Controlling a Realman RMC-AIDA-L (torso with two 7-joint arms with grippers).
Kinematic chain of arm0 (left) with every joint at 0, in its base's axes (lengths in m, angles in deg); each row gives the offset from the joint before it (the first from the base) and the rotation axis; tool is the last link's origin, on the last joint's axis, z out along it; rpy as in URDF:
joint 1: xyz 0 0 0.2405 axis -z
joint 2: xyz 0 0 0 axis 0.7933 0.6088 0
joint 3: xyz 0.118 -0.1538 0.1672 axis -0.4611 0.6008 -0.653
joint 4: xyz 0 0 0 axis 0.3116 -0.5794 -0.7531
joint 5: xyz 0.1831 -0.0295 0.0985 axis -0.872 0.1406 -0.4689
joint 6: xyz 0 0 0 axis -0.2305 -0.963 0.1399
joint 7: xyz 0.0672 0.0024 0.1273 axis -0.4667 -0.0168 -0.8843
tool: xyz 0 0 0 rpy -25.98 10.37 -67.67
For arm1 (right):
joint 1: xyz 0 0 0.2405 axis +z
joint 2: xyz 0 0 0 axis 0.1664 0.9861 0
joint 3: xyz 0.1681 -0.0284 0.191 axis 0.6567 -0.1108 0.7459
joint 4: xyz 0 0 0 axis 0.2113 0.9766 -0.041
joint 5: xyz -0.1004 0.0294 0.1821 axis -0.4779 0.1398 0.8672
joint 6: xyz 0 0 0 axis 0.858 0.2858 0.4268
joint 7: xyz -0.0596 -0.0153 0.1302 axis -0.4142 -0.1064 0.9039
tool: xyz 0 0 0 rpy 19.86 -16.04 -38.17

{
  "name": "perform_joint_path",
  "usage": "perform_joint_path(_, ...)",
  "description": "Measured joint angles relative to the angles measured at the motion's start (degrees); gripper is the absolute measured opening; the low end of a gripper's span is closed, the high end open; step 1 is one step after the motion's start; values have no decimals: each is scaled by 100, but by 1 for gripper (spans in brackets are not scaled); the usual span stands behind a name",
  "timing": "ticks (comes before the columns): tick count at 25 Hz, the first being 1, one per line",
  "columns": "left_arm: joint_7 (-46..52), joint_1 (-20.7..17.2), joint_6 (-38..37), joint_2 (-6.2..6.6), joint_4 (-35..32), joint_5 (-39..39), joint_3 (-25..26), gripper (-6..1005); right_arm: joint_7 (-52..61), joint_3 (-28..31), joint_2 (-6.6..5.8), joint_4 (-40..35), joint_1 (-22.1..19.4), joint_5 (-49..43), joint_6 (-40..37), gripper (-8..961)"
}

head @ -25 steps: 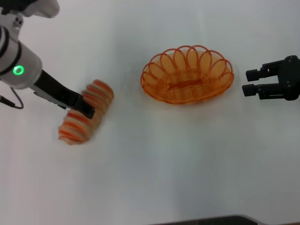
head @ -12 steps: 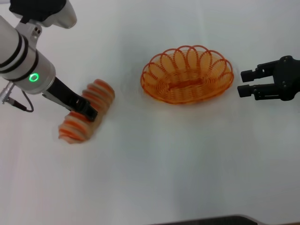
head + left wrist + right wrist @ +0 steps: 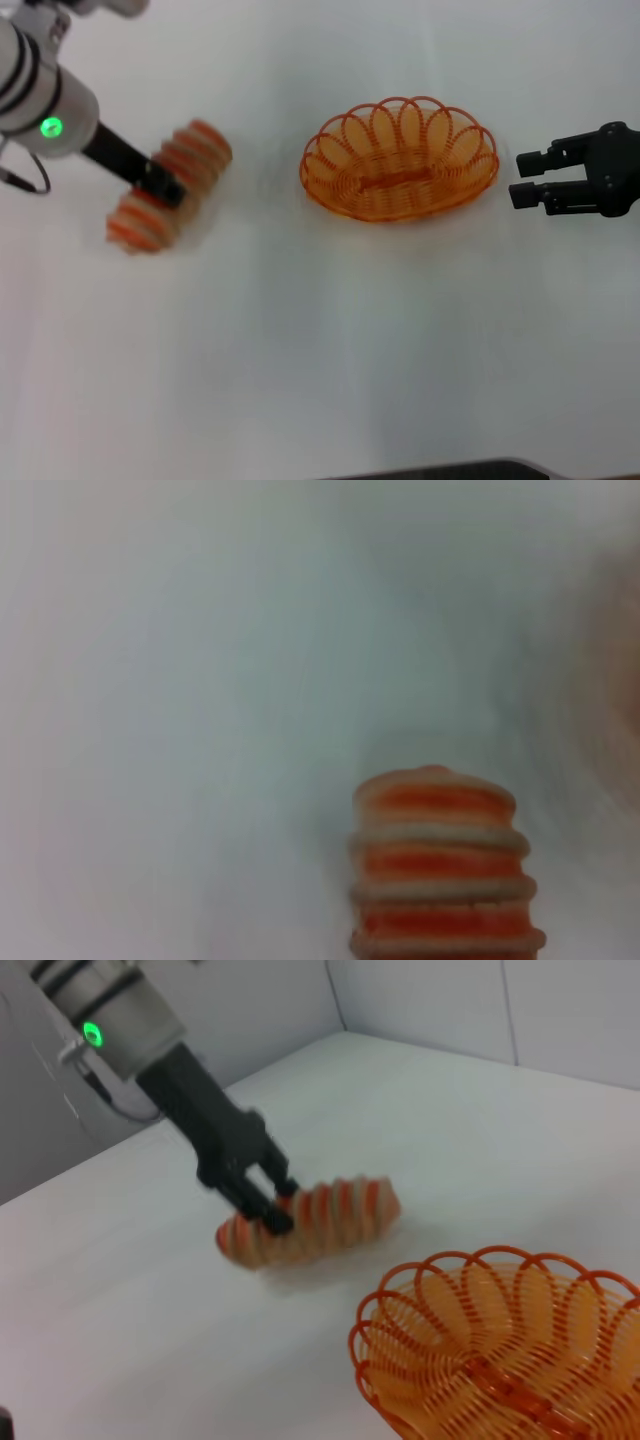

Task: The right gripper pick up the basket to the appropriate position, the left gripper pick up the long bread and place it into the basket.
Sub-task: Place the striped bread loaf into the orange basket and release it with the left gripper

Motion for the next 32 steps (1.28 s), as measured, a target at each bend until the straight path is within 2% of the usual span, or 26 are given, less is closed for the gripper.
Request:
perform_joint_path(4,-558,111,-11,-1,-699,134,158,480,-17,10,-6,0,-38,-3,5,513)
perform_joint_path(8,-1379,483,197,-29,-881,712,60,444,-24,11,-3,-1,-44,-5,5,513)
perform_joint_path(12,-2148,1113,407,-29,-225,1362,-177,412,-26,10,18,-1,-34,-6,18,513)
perform_joint_path(14,-2416,1485,584,-49,260,1480,-497,399,-24,10,26,-1,-30,-6,19,513)
perform_joint_path(15,-2416,1485,584,-49,260,1480,-497,393,-20,10,26,0,-28,-6,20,513)
perform_joint_path(16,-2450,1684,939,-59,617,1498,-1010,387,-17,10,28,13,-25,-6,19,513)
perform_joint_path(18,-2455,1816,1221,-66,843,1503,-1424,374,-8,8,30,46,-15,-6,20,513)
perform_joint_path(21,-2496,1886,1545,-85,940,1567,-1937,355,13,7,31,57,-11,-6,20,513)
perform_joint_path(24,-2506,1875,1831,-86,976,1603,-2211,337,18,8,36,59,-13,-6,17,513)
perform_joint_path(29,-2586,1720,2029,-57,1034,1600,-2172,396,20,-2,46,61,-10,-6,15,513)
perform_joint_path(32,-2600,1490,1961,-45,835,1599,-1922,539,22,2,46,61,7,-6,10,513)
